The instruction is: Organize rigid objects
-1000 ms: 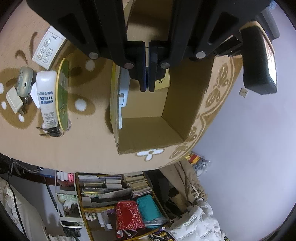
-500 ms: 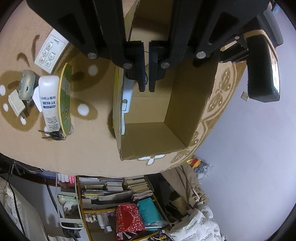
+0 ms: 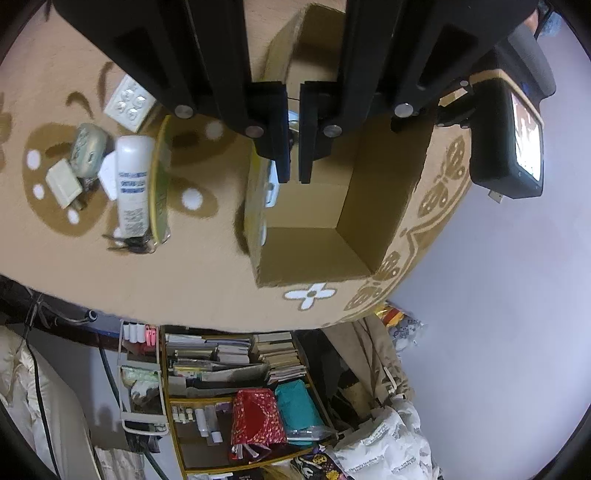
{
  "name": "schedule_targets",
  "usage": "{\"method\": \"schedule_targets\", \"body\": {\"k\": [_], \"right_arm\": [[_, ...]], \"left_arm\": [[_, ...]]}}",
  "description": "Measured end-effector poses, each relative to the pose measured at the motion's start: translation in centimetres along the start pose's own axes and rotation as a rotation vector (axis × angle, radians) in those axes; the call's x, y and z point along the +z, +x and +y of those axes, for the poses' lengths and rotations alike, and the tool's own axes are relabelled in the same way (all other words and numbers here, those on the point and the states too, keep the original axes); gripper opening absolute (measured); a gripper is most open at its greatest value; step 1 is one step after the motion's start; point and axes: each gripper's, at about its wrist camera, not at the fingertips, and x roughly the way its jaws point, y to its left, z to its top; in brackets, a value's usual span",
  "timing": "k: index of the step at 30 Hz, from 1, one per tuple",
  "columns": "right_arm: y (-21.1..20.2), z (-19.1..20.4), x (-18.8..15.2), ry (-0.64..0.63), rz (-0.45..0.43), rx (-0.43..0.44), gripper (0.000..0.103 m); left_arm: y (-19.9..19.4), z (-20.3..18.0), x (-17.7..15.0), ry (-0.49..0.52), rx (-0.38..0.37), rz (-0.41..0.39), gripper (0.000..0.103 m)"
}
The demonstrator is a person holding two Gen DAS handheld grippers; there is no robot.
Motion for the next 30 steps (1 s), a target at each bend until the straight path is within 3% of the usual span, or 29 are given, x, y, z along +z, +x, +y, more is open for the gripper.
{"method": "schedule_targets", "body": {"k": [3,5,8,14,30], "right_arm": [[-0.8,-0.7,0.4,-0.016,-0.005,-0.032,0.022],[-1.3,-1.4,0.6,-0.021,-0.005,-0.053,0.049],[-2.0,-2.8,0.6,-0.023,-0.006,-0.099,0.066],[-2.4,-6.3,0.2,0.045,0.019,-0.159,0.076],[1.7,-11.3,-4.9,0.172,0.148,-0.224,0.076]], "left_arm": [[0.0,-0.1,0.0,0.002,0.005,0.0,0.011],[0.1,-0.3,0.0,0.011,0.016,-0.002,0.011],[0.0,-0.4,-0.1,0.01,0.026,-0.002,0.012],[-0.1,-0.5,-0.2,0.008,0.033,-0.004,0.012],[-0.2,-0.7,-0.3,0.024,0.051,-0.008,0.012]]}}
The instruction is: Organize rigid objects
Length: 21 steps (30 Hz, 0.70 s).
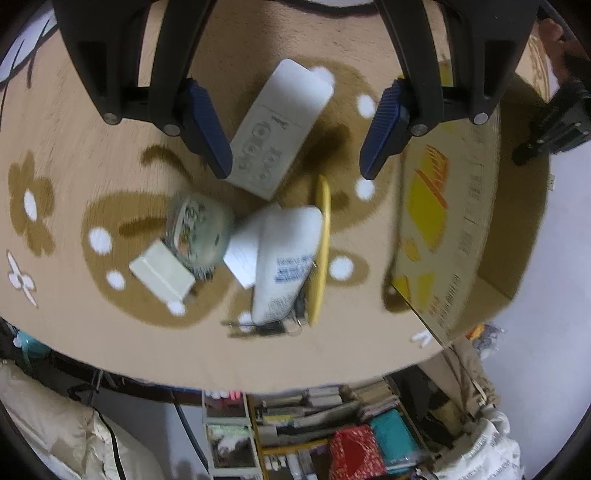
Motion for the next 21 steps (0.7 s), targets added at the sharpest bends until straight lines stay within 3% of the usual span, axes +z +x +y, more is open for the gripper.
{"method": "schedule_targets", "body": {"k": [12,21], "right_arm": [[3.0,0.0,-1.9,-0.015,0.066,-0.084,0.076],[4.3,-2.1,-2.5,0.14,0.088,-0.009,0.076]], "left_arm": [[0.0,-0.1,0.0,0.008,0.012,-0.003,0.013],[0.1,0.1,0.0,0.003,0.012,0.0,0.013]]}}
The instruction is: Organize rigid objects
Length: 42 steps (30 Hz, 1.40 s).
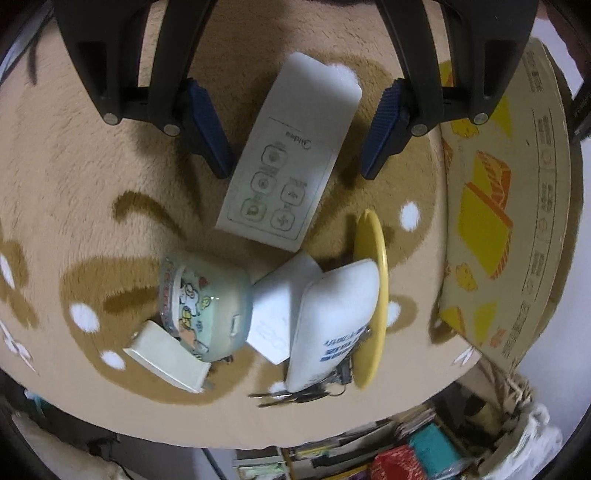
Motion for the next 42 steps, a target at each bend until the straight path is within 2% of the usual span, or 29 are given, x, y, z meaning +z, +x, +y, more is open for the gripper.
{"method": "schedule_targets", "body": {"k": [9,13,17,29,42], "right_arm": [[0.0,-1.5,0.1,0.061,-0.018,0.031,0.076],[0.2,-1.9,0.2,0.086,-0.019,0.002,0.064],[0.3,-2.1,0.2,0.096,-0.017,-0.01,0.061],[0.2,-1.0,-0.6,0.078,-0.03,-0.062,0.059],[0.0,-1.3,-0.3,0.089,-0.031,-0.048,0.057]], "left_arm": [[0.0,0.1,0.0,-0.003,0.003,0.006,0.013],[0.0,0.1,-0.1,0.0,0.007,0.006,0.013],[0.0,0.0,-0.1,0.0,0.008,0.006,0.013],[-0.1,0.1,-0.1,-0.002,0.005,0.008,0.013],[-0.1,0.1,-0.1,-0.003,0.003,0.009,0.013]]}}
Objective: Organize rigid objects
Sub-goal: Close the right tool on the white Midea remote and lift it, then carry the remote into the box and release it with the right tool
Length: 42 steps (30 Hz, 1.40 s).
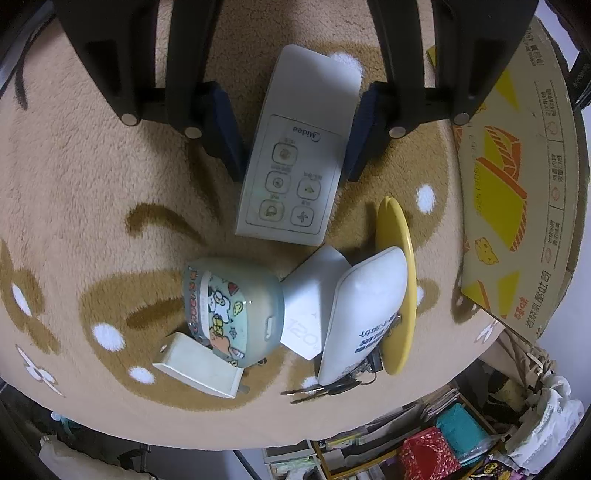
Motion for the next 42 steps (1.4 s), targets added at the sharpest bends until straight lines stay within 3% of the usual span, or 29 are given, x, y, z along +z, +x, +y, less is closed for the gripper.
{"method": "schedule_targets", "body": {"k": [42], "right_arm": [[-5.6,1.3,0.9,-0.018,-0.091,0.098,0.052]], "left_arm": [[0.1,0.0,-0.1,-0.001,-0.006,0.0,0.013]]}}
